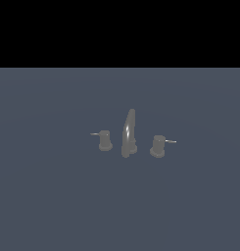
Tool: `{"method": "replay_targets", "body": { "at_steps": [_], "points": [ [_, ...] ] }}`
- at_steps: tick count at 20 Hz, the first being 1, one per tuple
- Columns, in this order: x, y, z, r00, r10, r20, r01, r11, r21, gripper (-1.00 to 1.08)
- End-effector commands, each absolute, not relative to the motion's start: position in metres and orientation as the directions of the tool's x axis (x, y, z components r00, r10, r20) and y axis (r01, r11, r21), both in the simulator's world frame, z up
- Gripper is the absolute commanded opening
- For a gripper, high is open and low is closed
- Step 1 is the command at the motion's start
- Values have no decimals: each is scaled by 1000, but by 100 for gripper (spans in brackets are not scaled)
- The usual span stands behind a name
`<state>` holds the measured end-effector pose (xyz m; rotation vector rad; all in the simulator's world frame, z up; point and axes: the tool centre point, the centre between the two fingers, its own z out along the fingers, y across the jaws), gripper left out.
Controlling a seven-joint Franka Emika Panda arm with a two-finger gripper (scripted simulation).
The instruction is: Turn on the faucet by rotating a designated handle.
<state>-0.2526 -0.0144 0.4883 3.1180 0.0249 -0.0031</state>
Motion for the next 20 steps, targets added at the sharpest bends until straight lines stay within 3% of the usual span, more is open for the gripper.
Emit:
{"method": "replay_targets", "body": {
  "at_steps": [1,20],
  "points": [
    [-253,-14,488,1000,16,-2,16,-1000,23,-100],
    [-240,-16,489,1000,-15,3,-15,-1000,-21,-100]
  ]
}}
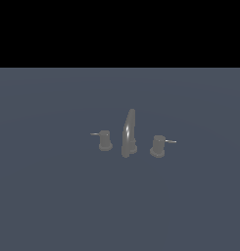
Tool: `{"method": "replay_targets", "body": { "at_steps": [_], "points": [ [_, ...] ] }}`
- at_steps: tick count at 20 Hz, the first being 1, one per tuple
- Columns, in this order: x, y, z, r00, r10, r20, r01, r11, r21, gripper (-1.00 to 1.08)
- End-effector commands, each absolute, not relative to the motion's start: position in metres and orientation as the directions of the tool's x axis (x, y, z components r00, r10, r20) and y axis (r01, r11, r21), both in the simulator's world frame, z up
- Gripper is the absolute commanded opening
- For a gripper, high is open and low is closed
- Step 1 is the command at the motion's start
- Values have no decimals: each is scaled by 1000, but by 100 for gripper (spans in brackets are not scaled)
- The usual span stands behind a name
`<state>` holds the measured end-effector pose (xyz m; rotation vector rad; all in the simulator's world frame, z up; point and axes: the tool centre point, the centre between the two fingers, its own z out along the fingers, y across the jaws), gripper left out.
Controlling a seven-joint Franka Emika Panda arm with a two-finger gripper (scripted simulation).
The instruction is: Turn on the faucet by rotating a designated handle.
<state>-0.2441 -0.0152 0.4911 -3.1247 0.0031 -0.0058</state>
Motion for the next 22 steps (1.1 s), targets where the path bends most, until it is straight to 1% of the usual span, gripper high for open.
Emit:
{"method": "replay_targets", "body": {
  "at_steps": [1,6,12,22],
  "points": [
    [-237,-16,487,1000,-27,2,-27,-999,-24,-100],
    [-213,-18,475,994,-109,-4,-109,-993,-45,-100],
    [-173,-23,448,966,-259,-20,-259,-963,-76,-100],
    [-99,-43,379,825,-561,-68,-565,-819,-105,-100]
  ]
}}
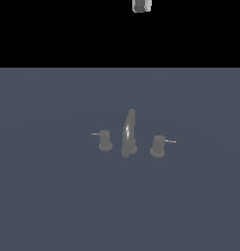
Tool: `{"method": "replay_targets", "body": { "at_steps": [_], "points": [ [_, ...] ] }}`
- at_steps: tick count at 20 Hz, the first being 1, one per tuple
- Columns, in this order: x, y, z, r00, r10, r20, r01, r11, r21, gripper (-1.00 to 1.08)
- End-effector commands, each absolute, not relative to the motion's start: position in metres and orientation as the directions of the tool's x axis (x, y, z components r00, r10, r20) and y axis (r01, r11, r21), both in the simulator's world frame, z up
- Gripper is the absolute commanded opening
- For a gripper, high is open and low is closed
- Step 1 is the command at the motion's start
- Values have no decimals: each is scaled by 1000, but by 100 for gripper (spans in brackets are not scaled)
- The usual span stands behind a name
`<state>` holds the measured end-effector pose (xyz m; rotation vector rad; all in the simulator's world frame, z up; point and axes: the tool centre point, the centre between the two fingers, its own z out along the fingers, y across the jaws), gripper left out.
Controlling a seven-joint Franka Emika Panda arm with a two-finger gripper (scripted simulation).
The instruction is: Turn on the faucet by rotating a designated handle.
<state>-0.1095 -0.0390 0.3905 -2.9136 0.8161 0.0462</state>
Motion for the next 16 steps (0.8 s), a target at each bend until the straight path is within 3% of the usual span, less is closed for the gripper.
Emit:
{"method": "replay_targets", "body": {
  "at_steps": [1,16],
  "points": [
    [-93,-45,371,805,-589,-72,-593,-798,-105,-100],
    [-21,-95,233,385,-917,-104,-923,-381,-57,-100]
  ]
}}
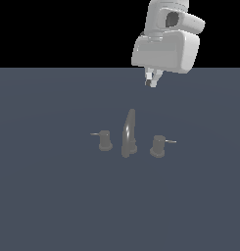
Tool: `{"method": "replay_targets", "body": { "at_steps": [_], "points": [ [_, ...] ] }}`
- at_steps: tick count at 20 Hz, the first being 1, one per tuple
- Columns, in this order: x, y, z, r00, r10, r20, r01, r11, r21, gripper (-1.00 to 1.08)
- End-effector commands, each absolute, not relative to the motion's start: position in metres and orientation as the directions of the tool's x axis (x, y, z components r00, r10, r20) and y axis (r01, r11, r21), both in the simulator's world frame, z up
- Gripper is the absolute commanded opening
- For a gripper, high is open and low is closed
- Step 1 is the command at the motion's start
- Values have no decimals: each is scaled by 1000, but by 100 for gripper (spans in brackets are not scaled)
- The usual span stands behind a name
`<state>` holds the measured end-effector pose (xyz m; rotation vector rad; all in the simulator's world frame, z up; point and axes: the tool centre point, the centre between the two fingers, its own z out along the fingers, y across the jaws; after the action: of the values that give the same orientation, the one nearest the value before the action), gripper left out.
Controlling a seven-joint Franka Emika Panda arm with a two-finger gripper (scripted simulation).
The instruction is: Turn on the faucet by rotating a designated handle.
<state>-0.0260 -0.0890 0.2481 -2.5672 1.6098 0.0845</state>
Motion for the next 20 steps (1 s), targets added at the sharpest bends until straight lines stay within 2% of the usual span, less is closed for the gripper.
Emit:
{"method": "replay_targets", "body": {
  "at_steps": [1,11,20],
  "points": [
    [-18,-99,223,351,-931,-102,-936,-347,-52,-100],
    [-5,-142,124,18,-998,-54,-1000,-17,-10,-100],
    [-8,-167,73,-150,-989,-10,-989,150,0,-100]
  ]
}}
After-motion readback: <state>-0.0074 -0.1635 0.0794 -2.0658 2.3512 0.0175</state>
